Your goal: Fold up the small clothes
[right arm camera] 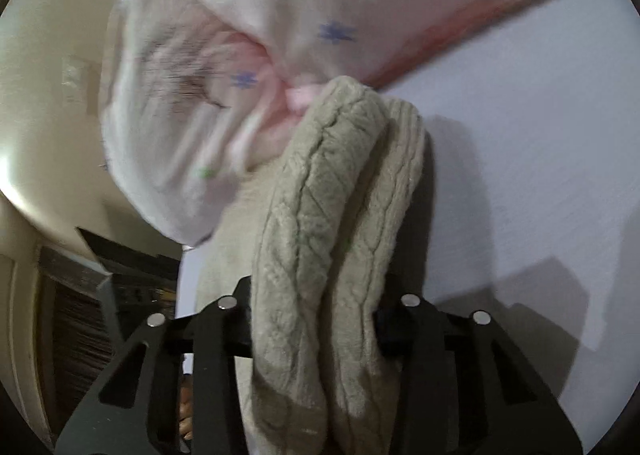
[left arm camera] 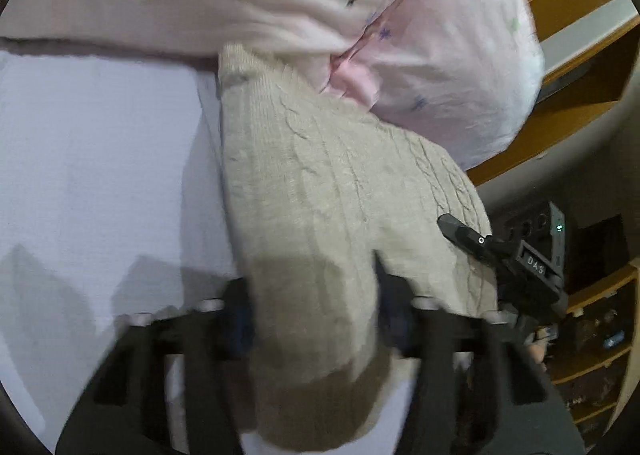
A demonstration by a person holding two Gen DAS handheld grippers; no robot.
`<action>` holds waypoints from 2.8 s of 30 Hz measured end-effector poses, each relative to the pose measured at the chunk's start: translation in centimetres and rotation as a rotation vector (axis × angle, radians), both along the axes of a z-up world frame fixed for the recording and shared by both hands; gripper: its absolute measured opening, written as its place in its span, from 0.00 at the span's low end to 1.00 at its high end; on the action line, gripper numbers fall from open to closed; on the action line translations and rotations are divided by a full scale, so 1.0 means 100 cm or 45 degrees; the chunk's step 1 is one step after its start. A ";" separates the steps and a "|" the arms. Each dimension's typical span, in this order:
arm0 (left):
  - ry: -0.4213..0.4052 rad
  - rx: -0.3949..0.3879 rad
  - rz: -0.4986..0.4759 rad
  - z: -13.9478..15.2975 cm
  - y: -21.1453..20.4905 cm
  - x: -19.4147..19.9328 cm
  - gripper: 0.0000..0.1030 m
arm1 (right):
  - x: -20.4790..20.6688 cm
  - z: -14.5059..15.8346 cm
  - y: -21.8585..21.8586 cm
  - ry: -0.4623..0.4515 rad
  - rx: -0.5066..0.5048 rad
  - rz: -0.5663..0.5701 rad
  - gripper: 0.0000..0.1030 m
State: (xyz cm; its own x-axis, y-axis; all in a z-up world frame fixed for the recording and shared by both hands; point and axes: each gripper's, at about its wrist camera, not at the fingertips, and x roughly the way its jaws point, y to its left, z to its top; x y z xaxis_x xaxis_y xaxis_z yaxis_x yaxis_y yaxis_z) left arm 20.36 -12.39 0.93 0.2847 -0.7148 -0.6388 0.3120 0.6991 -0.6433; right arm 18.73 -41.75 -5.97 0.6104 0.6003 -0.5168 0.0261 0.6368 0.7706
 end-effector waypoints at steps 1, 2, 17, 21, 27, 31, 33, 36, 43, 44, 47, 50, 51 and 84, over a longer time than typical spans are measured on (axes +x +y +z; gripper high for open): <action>-0.030 -0.009 -0.003 0.007 0.008 -0.005 0.40 | -0.003 0.009 0.009 -0.045 0.004 0.035 0.35; -0.079 -0.005 0.001 0.016 0.019 -0.012 0.40 | -0.005 0.015 0.015 -0.071 0.004 0.059 0.35; -0.514 0.230 0.179 0.062 0.076 -0.094 0.59 | -0.061 0.065 0.130 -0.268 -0.253 0.348 0.74; -0.383 0.319 0.063 0.032 0.033 -0.071 0.65 | -0.031 0.021 0.121 -0.056 -0.420 0.169 0.56; -0.510 0.411 0.117 0.052 0.050 -0.114 0.84 | -0.112 0.067 0.109 -0.261 -0.595 0.038 0.98; -0.455 0.581 0.210 0.037 0.067 -0.141 0.97 | -0.159 0.063 0.117 -0.218 -0.872 -0.072 0.98; -0.386 0.663 0.214 0.020 0.068 -0.145 0.97 | -0.161 0.042 0.130 -0.107 -0.966 -0.058 0.98; -0.353 0.753 0.206 0.002 0.062 -0.145 0.97 | -0.158 0.018 0.142 -0.023 -0.977 -0.015 0.98; -0.323 0.847 0.235 -0.013 0.048 -0.130 0.99 | -0.131 0.000 0.170 0.070 -1.080 -0.035 0.98; -0.325 0.866 0.246 -0.014 0.049 -0.135 0.99 | -0.129 -0.004 0.170 0.099 -1.097 -0.029 0.98; -0.302 0.868 0.270 -0.013 0.049 -0.134 0.99 | -0.123 -0.009 0.175 0.094 -1.105 -0.037 0.98; -0.266 0.882 0.280 -0.013 0.048 -0.133 0.99 | -0.121 -0.010 0.176 0.084 -1.109 -0.045 0.98; -0.245 0.887 0.279 -0.013 0.049 -0.133 0.99 | -0.122 -0.011 0.176 0.083 -1.109 -0.046 0.98; -0.179 0.905 0.260 -0.012 0.049 -0.131 0.99 | -0.127 -0.009 0.175 0.087 -1.110 -0.046 0.98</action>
